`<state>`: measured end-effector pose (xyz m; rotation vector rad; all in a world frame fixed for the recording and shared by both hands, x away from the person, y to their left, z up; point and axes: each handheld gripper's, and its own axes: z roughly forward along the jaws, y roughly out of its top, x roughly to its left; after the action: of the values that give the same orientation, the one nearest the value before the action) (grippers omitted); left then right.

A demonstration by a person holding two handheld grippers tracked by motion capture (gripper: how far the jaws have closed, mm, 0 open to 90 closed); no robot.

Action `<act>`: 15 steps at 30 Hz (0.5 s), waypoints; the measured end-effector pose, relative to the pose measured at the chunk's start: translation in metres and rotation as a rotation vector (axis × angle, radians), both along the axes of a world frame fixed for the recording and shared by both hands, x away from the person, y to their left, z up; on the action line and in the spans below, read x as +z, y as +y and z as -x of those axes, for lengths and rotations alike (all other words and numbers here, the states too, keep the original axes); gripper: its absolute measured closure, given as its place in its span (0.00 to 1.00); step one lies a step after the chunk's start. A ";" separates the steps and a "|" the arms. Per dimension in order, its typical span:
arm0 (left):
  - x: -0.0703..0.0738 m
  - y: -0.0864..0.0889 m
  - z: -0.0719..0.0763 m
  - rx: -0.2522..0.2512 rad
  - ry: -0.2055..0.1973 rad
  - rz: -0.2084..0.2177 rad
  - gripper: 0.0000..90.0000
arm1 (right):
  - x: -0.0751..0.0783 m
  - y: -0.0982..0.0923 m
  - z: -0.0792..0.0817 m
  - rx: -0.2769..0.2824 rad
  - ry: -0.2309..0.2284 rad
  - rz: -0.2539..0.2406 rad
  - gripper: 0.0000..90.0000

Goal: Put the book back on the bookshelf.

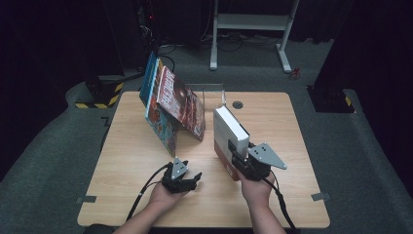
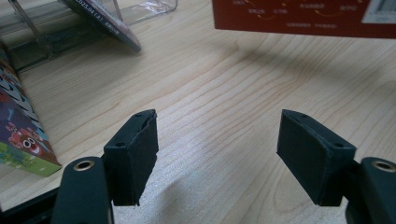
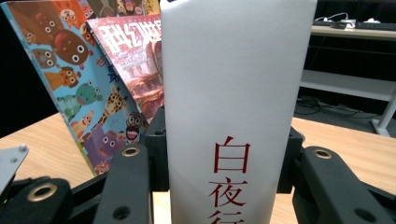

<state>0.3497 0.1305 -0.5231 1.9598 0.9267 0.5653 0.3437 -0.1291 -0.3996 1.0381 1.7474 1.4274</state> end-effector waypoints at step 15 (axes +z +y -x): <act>0.000 0.000 0.001 -0.007 -0.005 -0.004 0.32 | 0.007 0.019 -0.033 -0.031 -0.003 0.008 0.61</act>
<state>0.3491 0.1303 -0.5231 1.9637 0.9164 0.5677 0.3762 -0.1099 -0.3922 1.0541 1.7266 1.4016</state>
